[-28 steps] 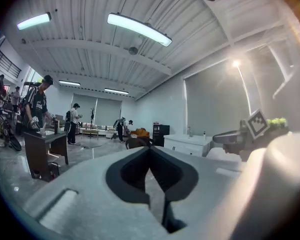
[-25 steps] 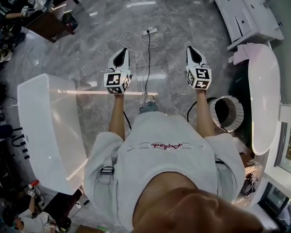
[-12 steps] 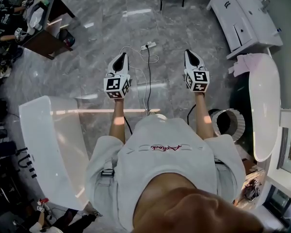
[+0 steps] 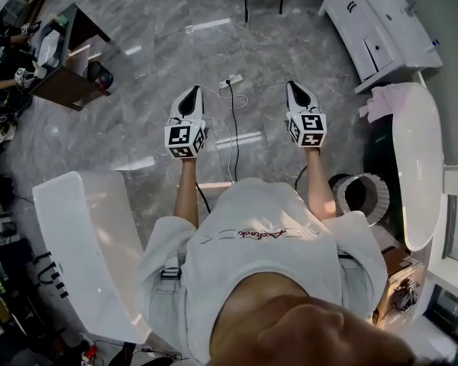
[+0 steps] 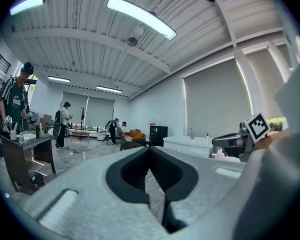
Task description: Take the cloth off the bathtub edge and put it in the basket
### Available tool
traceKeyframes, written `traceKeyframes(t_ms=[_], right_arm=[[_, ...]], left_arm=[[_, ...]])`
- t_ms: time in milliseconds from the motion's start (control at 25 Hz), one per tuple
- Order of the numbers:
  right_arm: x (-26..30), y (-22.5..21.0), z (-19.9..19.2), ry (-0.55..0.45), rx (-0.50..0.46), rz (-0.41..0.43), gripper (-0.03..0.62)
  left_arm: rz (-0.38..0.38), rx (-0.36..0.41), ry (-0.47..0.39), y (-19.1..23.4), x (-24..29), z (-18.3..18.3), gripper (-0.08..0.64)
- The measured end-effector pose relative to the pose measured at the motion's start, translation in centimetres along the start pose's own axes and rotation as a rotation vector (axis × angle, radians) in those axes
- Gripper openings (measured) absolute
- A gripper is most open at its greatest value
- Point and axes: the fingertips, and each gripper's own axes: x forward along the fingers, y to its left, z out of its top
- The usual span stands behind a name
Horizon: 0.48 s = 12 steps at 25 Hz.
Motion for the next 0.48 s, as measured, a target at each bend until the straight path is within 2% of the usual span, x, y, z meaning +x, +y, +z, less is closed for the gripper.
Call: traceKeyframes(t_ms=[200, 480], right_arm=[[-0.4, -1.3, -0.6, 0.014, 0.004, 0.005, 0.008], [-0.8, -1.2, -1.1, 0.013, 0.01, 0.039, 0.007]], left_arm=[[-0.023, 0.0, 0.024, -2.1, 1.1, -0.8, 0.0], [0.021, -0.007, 0.042, -2.8, -0.3, -1.4, 0.0]])
